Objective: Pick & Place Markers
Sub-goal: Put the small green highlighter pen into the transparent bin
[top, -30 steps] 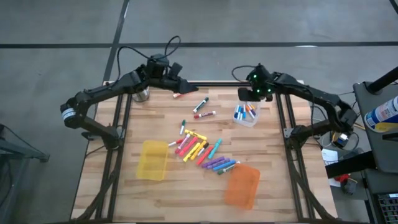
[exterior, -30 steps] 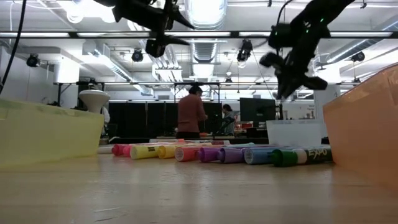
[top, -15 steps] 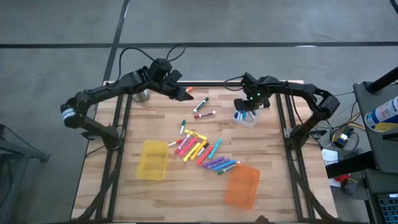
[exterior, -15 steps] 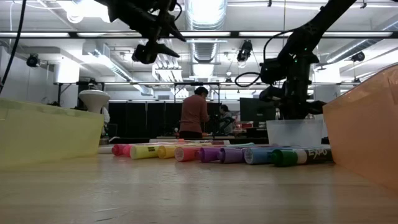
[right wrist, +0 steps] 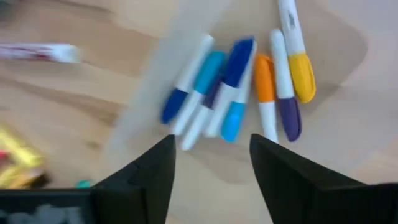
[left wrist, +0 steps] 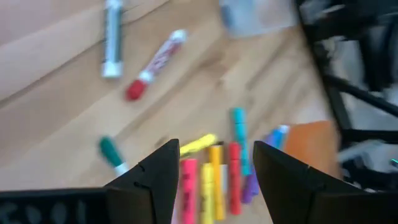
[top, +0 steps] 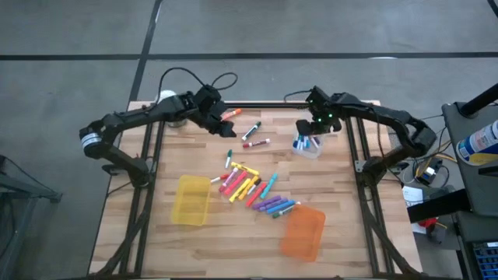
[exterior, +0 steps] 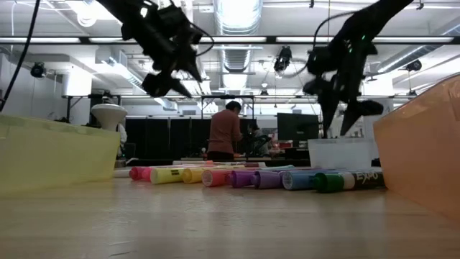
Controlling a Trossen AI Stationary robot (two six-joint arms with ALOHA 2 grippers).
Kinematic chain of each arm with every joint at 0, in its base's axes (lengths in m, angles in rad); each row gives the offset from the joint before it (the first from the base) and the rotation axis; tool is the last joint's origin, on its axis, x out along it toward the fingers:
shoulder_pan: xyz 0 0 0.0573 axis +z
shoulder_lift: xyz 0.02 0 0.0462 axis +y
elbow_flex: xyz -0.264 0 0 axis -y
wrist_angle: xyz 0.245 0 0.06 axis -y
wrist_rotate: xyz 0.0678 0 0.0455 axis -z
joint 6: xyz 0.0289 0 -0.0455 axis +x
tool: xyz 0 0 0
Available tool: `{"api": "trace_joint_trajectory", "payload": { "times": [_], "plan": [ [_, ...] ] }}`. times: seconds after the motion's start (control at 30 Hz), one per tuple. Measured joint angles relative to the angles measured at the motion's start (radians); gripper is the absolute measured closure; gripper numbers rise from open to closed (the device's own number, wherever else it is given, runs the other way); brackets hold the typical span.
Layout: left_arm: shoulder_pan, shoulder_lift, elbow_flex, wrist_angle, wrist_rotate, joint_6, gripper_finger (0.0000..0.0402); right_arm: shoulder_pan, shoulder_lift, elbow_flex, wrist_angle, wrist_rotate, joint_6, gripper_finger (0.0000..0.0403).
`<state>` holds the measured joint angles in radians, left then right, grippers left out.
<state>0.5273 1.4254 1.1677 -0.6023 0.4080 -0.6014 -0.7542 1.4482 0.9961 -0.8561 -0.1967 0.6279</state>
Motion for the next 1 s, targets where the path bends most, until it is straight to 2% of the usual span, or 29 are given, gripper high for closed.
{"api": "trace_joint_trajectory", "payload": {
  "times": [0.2,0.3,0.5,0.63,0.77,1.0],
  "plan": [
    [-0.004,0.025,-0.089,0.012,-0.090,-0.009,0.0205,0.009,-0.175,0.012,0.022,-0.011,-0.004,0.0187],
    [-0.027,0.052,-0.115,0.021,-0.169,-0.029,0.0205,0.009,-0.250,0.012,0.035,-0.012,-0.016,0.0188],
    [-0.086,0.146,-0.123,0.018,-0.250,-0.097,0.0205,0.009,-0.367,0.012,0.051,-0.012,-0.052,0.0188],
    [-0.128,0.207,-0.107,0.003,-0.272,-0.120,0.0205,0.008,-0.419,0.012,0.054,-0.012,-0.066,0.0188],
    [-0.154,0.261,-0.084,0.007,-0.337,-0.126,0.0205,0.008,-0.447,0.012,0.055,-0.012,-0.103,0.0188],
    [-0.159,0.371,-0.050,-0.001,-0.337,-0.138,0.0205,0.008,-0.451,0.012,0.057,-0.012,-0.142,0.0188]
  ]
}}
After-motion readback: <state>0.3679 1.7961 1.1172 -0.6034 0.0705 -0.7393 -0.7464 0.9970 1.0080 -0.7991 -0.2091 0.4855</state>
